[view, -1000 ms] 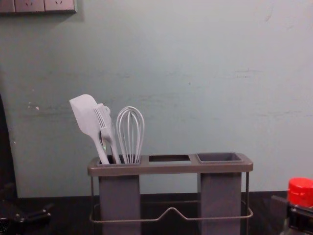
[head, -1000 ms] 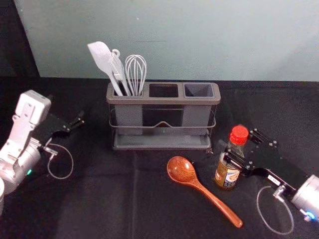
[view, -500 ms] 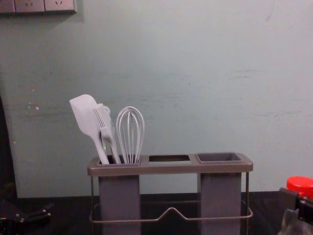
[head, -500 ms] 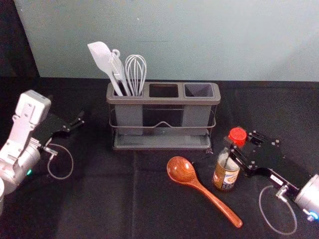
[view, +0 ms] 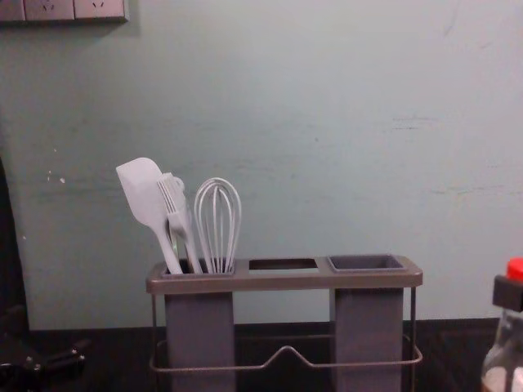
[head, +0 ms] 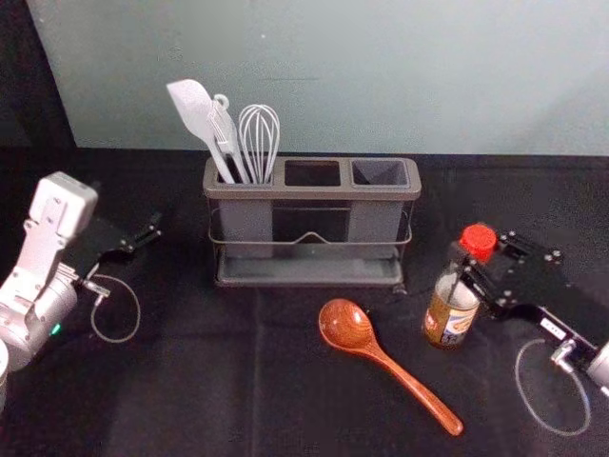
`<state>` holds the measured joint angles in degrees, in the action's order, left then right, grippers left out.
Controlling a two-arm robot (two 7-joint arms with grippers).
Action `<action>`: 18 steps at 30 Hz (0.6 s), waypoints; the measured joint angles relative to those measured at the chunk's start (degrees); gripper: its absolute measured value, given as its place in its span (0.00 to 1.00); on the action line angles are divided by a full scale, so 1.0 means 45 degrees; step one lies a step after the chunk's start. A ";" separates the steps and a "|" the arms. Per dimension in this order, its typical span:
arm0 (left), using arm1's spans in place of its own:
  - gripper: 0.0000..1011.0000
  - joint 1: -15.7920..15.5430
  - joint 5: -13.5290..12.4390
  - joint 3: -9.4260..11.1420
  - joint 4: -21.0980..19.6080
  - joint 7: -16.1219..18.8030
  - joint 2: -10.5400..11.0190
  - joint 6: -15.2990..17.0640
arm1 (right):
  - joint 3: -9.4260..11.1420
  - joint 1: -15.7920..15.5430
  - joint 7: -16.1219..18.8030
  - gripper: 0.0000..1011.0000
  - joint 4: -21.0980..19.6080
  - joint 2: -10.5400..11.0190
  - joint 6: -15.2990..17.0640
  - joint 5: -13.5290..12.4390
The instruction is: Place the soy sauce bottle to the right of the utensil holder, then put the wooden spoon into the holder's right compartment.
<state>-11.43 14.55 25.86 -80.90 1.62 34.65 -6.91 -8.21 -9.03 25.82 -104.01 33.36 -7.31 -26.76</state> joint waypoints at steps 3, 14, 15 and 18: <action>0.99 0.0000 0.0000 0.0001 -0.0001 -0.0001 -0.0001 0.0000 | 0.0254 -0.0023 -0.0058 0.39 0.0006 -0.0016 -0.0003 -0.0092; 0.99 -0.0001 0.0000 0.0001 0.0000 0.0000 0.0000 0.0000 | 0.0506 0.0460 -0.0308 0.39 0.0740 -0.0381 0.0028 -0.0135; 0.99 -0.0001 0.0000 0.0000 0.0000 -0.0001 0.0000 0.0000 | 0.0506 0.0460 -0.0308 0.39 0.0740 -0.0381 0.0028 -0.0135; 0.99 0.0000 0.0000 0.0001 -0.0001 -0.0001 0.0000 0.0000 | 0.0399 0.0890 -0.0388 0.39 0.1152 -0.0619 0.0061 -0.0048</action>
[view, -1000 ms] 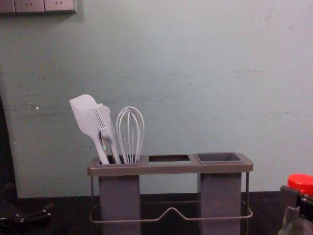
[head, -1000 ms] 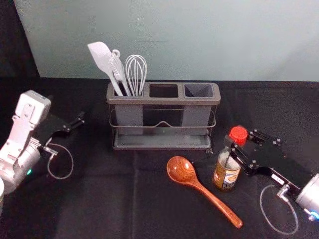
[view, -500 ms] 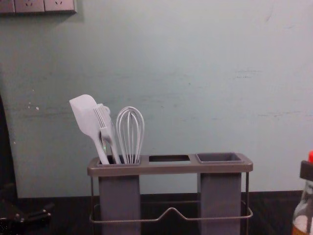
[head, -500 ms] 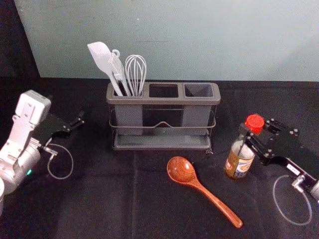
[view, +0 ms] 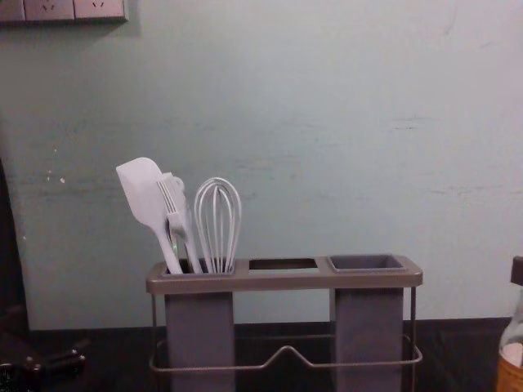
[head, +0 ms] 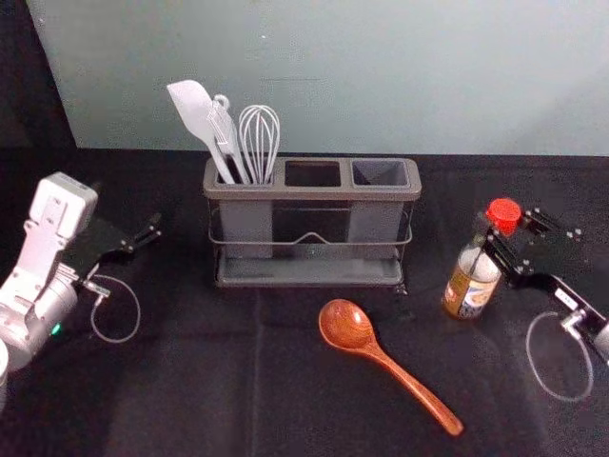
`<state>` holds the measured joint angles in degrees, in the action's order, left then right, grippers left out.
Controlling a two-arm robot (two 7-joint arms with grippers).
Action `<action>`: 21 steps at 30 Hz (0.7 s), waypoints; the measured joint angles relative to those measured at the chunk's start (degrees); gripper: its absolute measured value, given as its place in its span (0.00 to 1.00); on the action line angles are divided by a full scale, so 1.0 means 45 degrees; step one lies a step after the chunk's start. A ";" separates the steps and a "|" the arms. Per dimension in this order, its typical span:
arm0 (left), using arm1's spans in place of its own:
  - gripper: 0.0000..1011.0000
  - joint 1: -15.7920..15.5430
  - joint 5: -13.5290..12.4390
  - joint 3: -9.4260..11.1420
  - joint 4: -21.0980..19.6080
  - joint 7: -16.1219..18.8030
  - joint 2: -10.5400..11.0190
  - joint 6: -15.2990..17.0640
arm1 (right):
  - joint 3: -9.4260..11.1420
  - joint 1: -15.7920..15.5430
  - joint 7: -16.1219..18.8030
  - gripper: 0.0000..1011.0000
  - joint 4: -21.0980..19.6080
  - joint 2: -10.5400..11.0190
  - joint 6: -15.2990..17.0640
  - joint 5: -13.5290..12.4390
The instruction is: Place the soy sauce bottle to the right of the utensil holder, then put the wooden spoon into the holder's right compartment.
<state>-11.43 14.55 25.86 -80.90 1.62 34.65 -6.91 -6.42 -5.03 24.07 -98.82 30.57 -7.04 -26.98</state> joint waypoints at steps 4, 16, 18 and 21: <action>0.99 0.0000 0.0000 0.0000 0.0000 0.0000 0.0000 0.0000 | -0.0169 0.0511 -0.0126 0.39 0.0501 -0.0340 0.0021 0.0116; 0.99 0.0000 0.0000 0.0000 0.0000 0.0000 0.0000 0.0000 | -0.0820 0.2102 -0.0626 0.39 0.2224 -0.1468 0.0095 0.0812; 0.99 0.0000 0.0000 0.0000 0.0001 0.0000 0.0000 0.0000 | -0.0890 0.2375 -0.0631 0.39 0.2566 -0.1645 0.0091 0.0870; 0.99 0.0000 0.0001 0.0000 0.0000 0.0000 0.0000 0.0000 | -0.0946 0.2603 -0.0634 0.39 0.2844 -0.1801 0.0072 0.0918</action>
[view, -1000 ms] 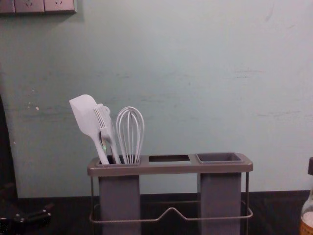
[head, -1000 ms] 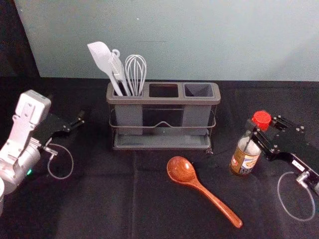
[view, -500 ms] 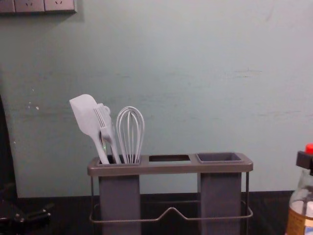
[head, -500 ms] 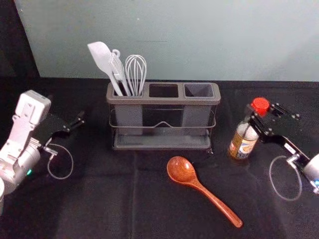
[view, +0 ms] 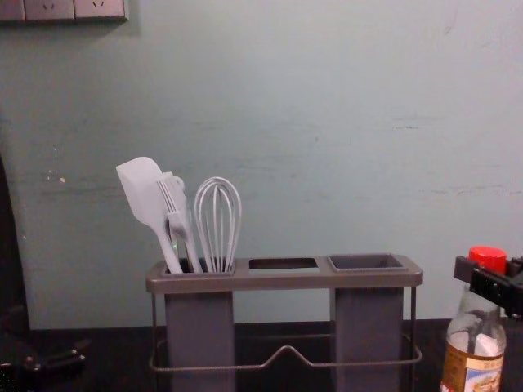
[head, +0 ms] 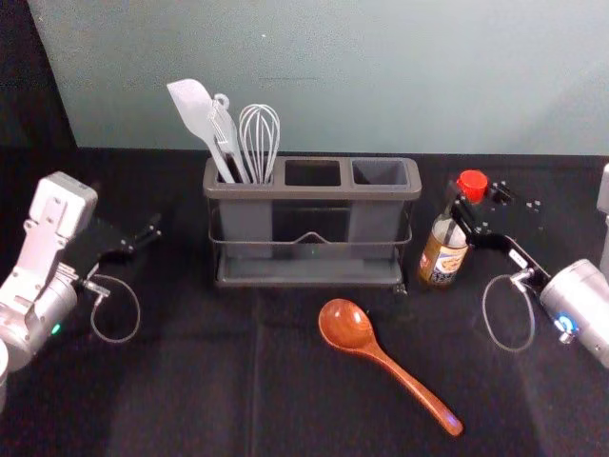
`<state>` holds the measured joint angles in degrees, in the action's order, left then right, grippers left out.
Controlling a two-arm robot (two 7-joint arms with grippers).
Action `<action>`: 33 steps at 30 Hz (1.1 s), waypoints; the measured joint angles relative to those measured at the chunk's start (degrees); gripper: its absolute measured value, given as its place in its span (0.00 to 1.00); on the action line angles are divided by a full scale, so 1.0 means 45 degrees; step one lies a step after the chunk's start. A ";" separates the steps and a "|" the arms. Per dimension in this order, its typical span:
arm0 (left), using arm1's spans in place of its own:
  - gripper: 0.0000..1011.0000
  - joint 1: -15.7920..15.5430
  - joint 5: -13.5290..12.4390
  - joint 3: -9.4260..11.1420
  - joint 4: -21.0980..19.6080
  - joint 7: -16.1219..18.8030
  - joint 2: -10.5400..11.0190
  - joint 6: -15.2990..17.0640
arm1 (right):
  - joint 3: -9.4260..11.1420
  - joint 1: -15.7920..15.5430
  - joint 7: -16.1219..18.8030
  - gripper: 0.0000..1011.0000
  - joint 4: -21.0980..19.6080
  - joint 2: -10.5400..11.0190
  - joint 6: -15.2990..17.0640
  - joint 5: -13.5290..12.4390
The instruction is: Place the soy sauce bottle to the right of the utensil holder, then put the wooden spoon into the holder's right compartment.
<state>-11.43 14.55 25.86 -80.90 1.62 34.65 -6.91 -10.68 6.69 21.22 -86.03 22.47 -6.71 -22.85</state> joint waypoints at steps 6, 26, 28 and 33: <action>0.99 0.0000 -0.0001 0.0000 0.0000 0.0000 0.0000 0.0000 | -0.0087 0.0464 0.0012 0.39 0.0631 -0.0298 -0.0123 0.0110; 0.99 0.0000 -0.0001 -0.0001 0.0000 0.0000 0.0000 0.0000 | -0.0147 0.0803 0.0184 0.39 0.1076 -0.0608 -0.0282 0.0249; 0.99 0.0000 -0.0001 0.0000 0.0000 0.0000 0.0000 0.0000 | -0.0152 0.0807 0.0187 0.40 0.1091 -0.0610 -0.0289 0.0270; 0.99 0.0000 -0.0001 -0.0001 0.0000 0.0000 -0.0001 0.0000 | -0.0158 0.0828 0.0180 0.57 0.1144 -0.0627 -0.0318 0.0328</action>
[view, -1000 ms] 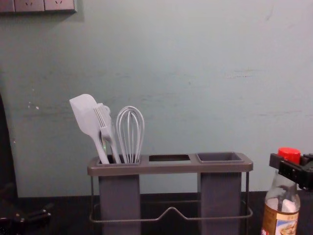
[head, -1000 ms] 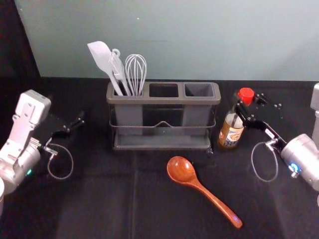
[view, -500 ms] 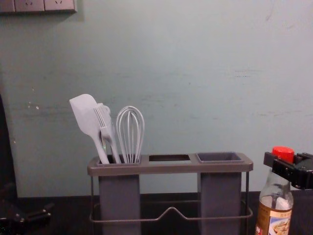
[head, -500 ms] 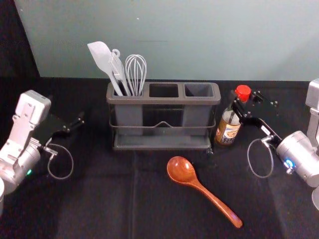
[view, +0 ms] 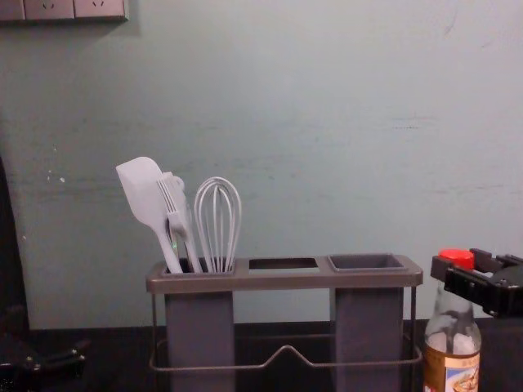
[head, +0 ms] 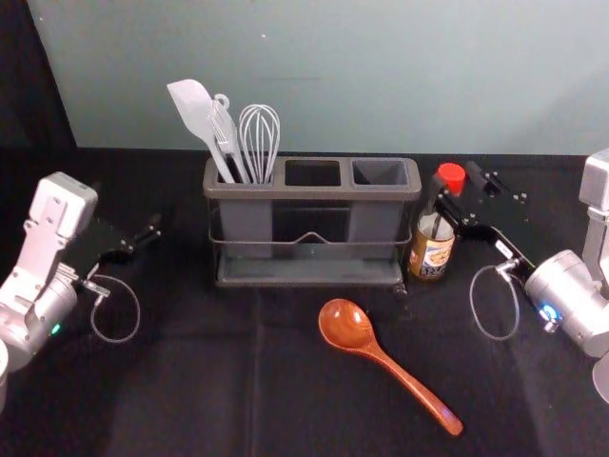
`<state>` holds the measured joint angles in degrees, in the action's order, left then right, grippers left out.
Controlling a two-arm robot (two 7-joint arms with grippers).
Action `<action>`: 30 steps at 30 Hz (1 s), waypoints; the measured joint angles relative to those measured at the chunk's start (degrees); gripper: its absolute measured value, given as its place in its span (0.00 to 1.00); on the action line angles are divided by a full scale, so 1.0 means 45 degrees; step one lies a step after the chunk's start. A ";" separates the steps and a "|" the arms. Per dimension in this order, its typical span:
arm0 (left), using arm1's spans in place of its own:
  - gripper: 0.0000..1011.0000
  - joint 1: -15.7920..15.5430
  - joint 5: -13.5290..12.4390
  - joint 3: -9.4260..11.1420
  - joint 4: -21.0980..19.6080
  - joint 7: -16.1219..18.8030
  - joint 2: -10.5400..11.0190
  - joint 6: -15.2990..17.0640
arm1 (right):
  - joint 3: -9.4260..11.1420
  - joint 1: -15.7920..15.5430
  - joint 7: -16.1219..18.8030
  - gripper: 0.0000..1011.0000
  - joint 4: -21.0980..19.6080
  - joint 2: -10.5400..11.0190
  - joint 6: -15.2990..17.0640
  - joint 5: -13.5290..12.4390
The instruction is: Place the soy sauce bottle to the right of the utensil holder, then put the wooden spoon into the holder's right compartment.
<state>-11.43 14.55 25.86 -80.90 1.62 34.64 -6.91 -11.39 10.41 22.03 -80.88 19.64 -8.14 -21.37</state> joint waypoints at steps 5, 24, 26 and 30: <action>0.99 0.0000 0.0000 0.0000 0.0000 0.0000 0.0001 0.0000 | 0.0077 -0.0007 -0.0052 0.73 -0.0015 -0.0034 0.0027 -0.0014; 0.99 0.0000 0.0000 0.0000 0.0000 0.0000 0.0000 0.0000 | 0.0387 -0.0206 -0.0050 0.99 -0.0518 0.0058 0.0043 -0.0244; 0.99 0.0000 0.0000 0.0000 0.0000 0.0000 0.0001 0.0000 | 0.0445 -0.0261 -0.0053 0.99 -0.0672 0.0096 0.0043 -0.0274; 0.99 0.0000 0.0000 0.0000 0.0000 0.0000 0.0000 0.0000 | 0.0590 -0.0509 -0.0058 0.99 -0.1256 0.0247 0.0067 -0.0372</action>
<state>-11.43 14.55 25.86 -80.90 1.62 34.64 -6.91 -8.73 8.12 21.76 -86.53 20.76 -7.84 -23.04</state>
